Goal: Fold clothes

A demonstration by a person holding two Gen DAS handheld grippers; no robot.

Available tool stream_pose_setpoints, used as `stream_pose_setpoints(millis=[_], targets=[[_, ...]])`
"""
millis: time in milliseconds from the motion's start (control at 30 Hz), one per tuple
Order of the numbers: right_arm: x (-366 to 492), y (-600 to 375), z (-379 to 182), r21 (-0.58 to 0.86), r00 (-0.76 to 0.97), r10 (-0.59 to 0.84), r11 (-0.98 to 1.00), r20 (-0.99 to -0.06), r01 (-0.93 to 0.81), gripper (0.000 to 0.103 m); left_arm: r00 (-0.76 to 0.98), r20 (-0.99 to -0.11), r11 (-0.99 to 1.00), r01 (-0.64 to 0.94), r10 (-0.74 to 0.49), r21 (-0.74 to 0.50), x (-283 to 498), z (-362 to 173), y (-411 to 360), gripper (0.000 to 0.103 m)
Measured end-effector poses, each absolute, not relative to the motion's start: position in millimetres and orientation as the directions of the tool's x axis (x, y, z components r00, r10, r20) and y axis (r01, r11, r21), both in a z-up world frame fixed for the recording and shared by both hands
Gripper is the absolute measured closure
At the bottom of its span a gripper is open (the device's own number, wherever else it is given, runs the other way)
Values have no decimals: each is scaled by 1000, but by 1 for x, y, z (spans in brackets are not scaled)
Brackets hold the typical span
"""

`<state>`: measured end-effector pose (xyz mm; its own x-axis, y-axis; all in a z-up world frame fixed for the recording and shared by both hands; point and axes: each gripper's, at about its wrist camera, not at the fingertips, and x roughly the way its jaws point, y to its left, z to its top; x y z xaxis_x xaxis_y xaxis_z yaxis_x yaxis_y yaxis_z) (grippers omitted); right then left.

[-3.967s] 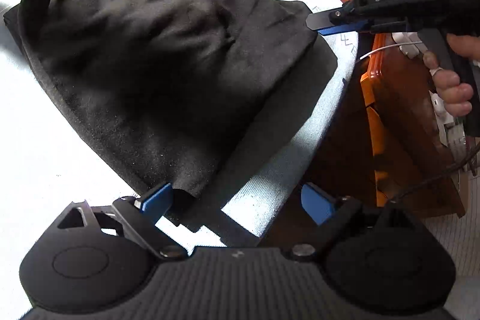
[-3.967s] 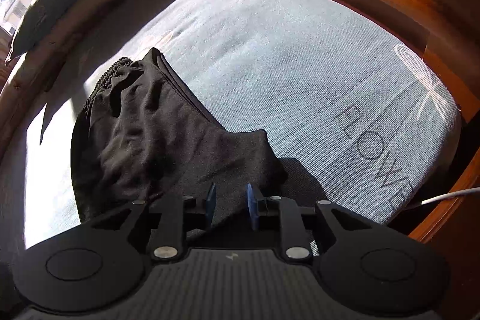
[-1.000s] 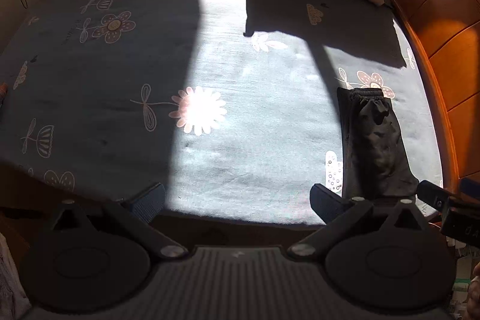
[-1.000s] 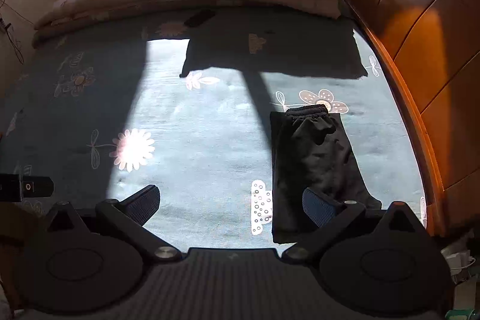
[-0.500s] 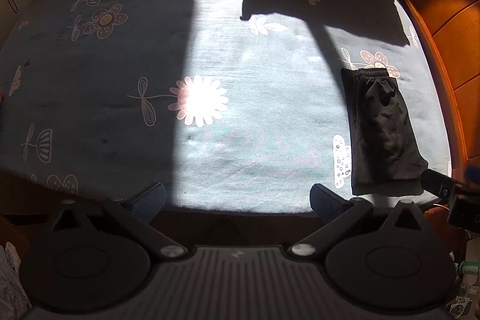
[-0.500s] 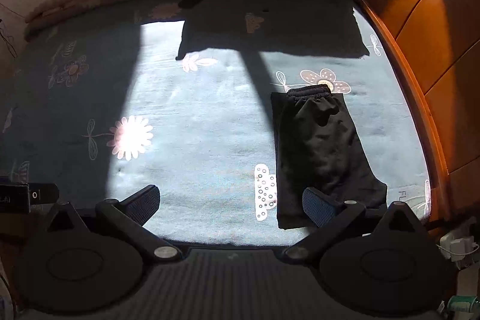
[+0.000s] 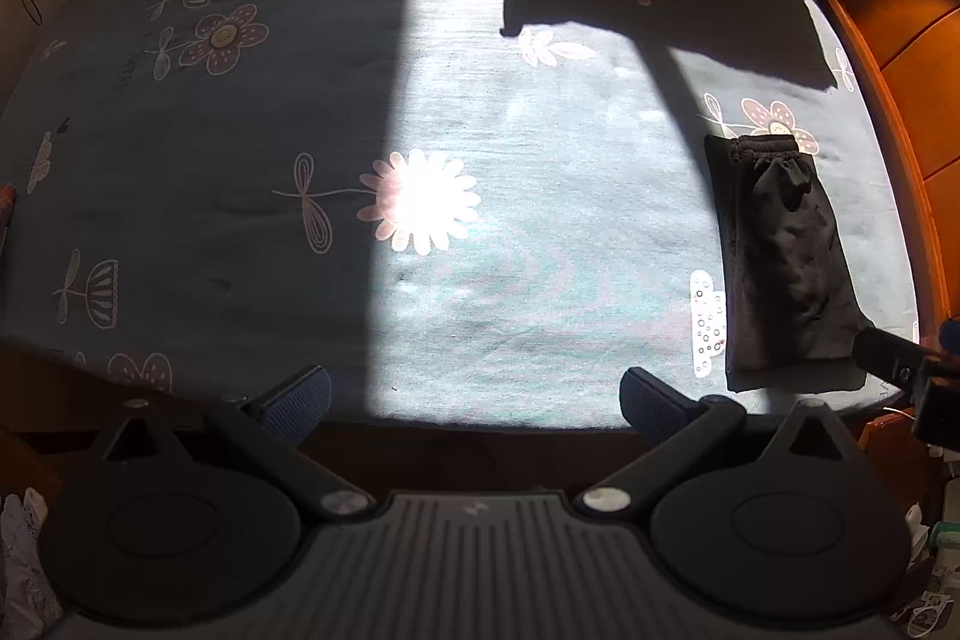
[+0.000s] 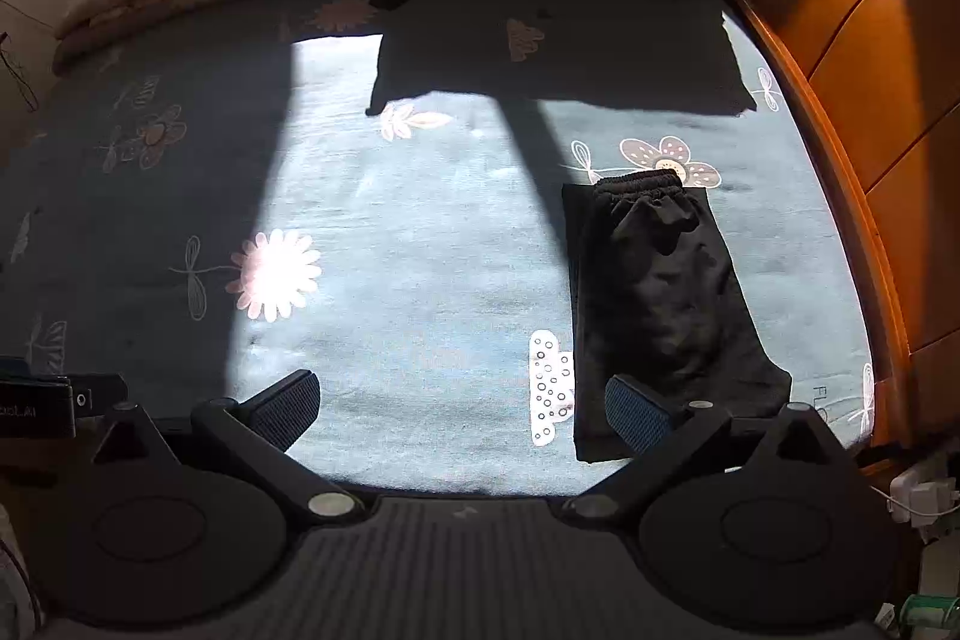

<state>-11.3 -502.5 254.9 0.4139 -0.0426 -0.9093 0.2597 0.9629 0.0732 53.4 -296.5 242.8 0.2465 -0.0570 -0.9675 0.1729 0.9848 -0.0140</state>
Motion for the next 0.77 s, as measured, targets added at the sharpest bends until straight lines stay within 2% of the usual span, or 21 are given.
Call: stream_pose_setpoints(millis=[767], targets=[[12, -479, 250, 63, 397, -40, 968, -917, 243, 0, 267, -963, 985, 170, -31, 15, 72, 236, -271, 1]])
